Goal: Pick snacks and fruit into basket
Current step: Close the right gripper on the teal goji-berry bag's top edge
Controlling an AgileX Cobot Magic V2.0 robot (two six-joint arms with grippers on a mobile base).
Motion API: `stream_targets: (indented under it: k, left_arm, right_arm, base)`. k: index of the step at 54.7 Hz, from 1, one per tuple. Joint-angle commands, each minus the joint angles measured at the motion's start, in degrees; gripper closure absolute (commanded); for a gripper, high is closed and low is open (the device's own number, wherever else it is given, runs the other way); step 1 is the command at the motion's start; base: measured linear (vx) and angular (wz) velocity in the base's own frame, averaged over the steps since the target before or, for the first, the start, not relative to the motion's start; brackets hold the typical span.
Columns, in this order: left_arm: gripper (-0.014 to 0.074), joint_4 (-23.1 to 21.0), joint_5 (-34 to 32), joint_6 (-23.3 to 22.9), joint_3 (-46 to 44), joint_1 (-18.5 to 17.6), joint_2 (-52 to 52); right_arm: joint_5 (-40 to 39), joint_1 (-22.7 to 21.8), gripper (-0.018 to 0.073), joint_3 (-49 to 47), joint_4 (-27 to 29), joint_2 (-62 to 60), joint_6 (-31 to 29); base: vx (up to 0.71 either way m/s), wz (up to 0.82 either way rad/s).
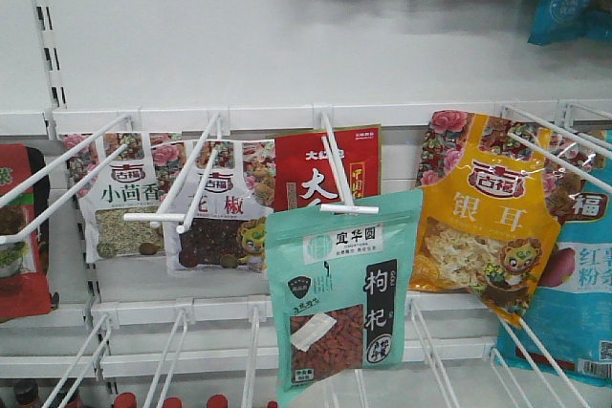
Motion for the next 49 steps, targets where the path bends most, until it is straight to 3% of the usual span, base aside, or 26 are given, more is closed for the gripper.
stream_targets:
  k: [1,11,16,29,36,43,49]
  left_arm:
    - [0.0594,-0.23,-5.58,0.04,-1.81,-0.22,0.56]
    - [0.0594,-0.23,-5.58,0.04,-1.81,-0.22,0.61]
    - [0.0594,-0.23,-5.58,0.04,-1.81,-0.22,0.61]
    - [0.0594,-0.23,-5.58,0.04,-1.81,-0.22,0.61]
    - [0.0594,-0.23,-5.58,0.04,-1.81,-0.22,0.61]
    - [0.0594,-0.23,-5.58,0.04,-1.81,-0.22,0.61]
    - [0.0594,-0.23,-5.58,0.04,-1.81,-0.22,0.61]
  right_arm:
    - [-4.14,-0.13,0.033,-3.36,-5.57,-0.86,-0.47]
    - [-3.47,-0.13,0.0134,-6.26,-7.44,1.55,-0.42]
    - [-3.69,-0.13,0.0089,-7.98,-7.5,5.13,-0.25]
    - [-4.58,-0.11,0.008,-13.88,-8.72,17.74,-0.06]
    - [-4.37,-0.11,0.008,-16.79,-9.51,25.43,3.16]
    - [-6.02,0.12,0.008,-18.96,-15.99,31.73,7.51]
    - [-10.71,3.0,0.008,-20.5,-23.14,37.04,13.14]
  base:
    - [0.0,0.0]
    - [0.0,0.0]
    - [0.0,0.0]
    - [0.0,0.0]
    - [0.0,0.0]
    - [0.0,0.0]
    - [0.0,0.0]
